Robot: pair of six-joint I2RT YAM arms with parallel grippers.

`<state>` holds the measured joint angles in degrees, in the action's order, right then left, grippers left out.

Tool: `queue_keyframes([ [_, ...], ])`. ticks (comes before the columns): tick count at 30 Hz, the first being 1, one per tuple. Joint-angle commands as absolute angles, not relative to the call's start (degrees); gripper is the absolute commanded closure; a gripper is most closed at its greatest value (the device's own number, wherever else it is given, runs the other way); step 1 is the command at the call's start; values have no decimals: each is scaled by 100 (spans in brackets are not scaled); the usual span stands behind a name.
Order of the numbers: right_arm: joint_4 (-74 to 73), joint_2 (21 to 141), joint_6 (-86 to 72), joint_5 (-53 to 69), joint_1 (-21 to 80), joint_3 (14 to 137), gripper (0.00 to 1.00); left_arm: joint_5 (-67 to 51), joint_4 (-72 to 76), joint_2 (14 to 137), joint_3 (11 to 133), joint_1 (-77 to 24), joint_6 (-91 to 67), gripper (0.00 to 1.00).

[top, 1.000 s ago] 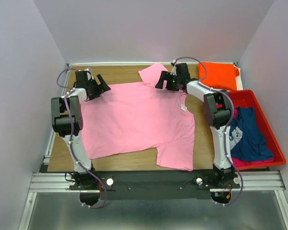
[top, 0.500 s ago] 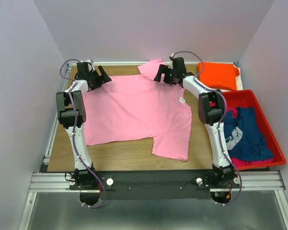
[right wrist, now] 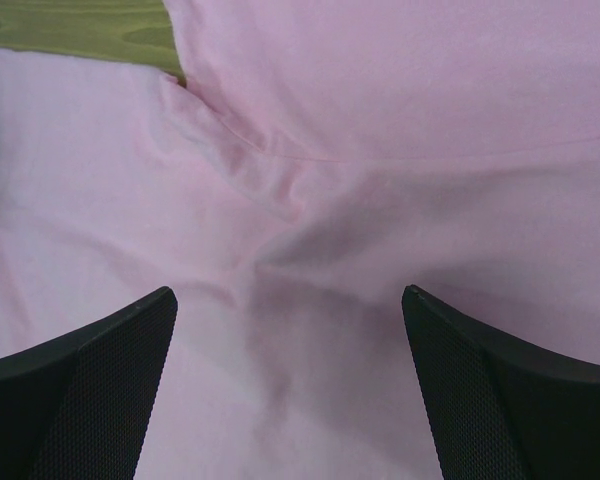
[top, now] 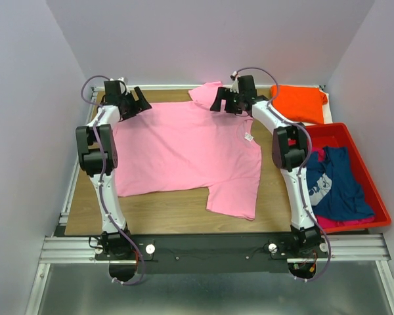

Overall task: Fold and stack the t-shirts
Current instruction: Fold the tshirt

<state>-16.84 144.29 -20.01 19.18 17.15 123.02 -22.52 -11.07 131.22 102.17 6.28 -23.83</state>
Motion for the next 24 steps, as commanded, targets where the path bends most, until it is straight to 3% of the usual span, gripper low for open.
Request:
queue_keyframes([
  [1, -1793, 13756, -1776, 2224, 1731, 12235, 0, -1943, -1230, 12096, 9906, 606, -2171, 3],
  [12, -1784, 13105, -1705, 2303, 1854, 10943, 0, -1600, -1283, 11206, 8185, 606, -2109, 2],
  [24, -1784, 13122, -2021, 2286, 1854, 10345, 2, -1846, -1415, 11425, 7699, 721, -1819, 2],
])
